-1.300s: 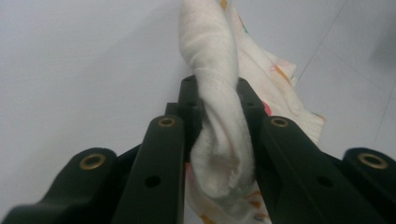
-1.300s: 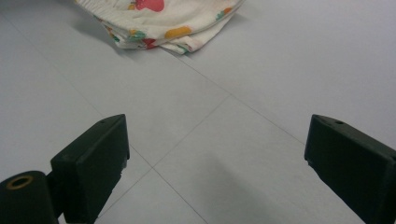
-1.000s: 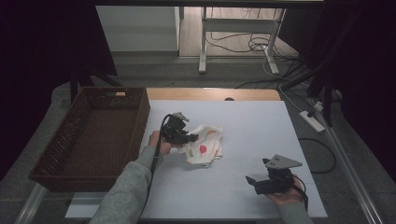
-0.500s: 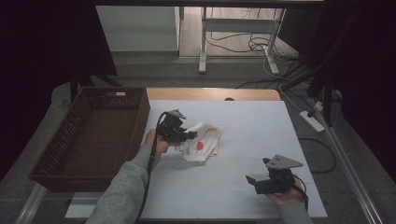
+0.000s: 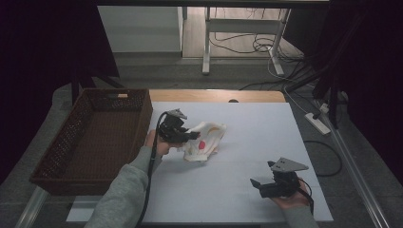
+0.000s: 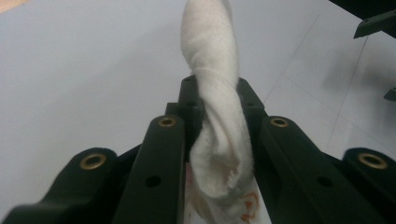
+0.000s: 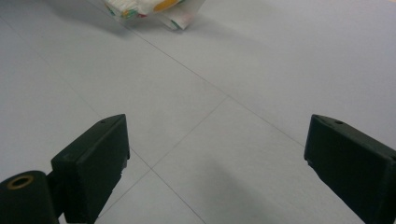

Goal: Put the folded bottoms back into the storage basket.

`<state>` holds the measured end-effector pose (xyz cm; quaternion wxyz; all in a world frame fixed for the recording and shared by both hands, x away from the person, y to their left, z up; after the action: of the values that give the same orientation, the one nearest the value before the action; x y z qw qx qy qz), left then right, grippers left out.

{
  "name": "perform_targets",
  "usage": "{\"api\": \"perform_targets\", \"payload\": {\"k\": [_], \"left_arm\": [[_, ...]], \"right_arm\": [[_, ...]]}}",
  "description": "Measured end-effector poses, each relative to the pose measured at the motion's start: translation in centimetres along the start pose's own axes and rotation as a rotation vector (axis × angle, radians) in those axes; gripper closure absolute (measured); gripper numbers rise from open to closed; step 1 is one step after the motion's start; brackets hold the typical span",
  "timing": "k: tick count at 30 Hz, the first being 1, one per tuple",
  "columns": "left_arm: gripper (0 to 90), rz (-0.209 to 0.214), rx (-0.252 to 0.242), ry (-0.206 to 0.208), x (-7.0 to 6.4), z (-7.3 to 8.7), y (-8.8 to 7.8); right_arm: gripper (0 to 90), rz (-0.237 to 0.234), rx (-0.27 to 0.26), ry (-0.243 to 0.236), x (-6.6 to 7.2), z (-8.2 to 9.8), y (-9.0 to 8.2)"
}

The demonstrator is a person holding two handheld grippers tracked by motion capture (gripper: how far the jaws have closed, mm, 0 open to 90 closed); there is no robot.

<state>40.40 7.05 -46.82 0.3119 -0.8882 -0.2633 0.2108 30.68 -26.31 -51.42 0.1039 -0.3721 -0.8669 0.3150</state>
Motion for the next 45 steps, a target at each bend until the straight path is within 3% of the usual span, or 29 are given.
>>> {"api": "perform_targets", "payload": {"k": [45], "left_arm": [[77.1, -0.002, -0.075, 0.015, -1.0, -1.0, -4.7]], "right_arm": [[7.0, -0.003, 0.020, 0.001, -0.1, 0.2, 0.2]]}}
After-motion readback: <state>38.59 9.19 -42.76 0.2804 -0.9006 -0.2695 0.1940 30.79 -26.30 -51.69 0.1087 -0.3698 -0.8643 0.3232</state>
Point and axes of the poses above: each handheld gripper's, and its own axes: y roughly forward along the jaws, z roughly out of its underside, x roughly to its left, the point moved 4 cm from there along y, roughly forward along the jaws, and after that the axes turned 1 degree about y, right-handed, at the moved point
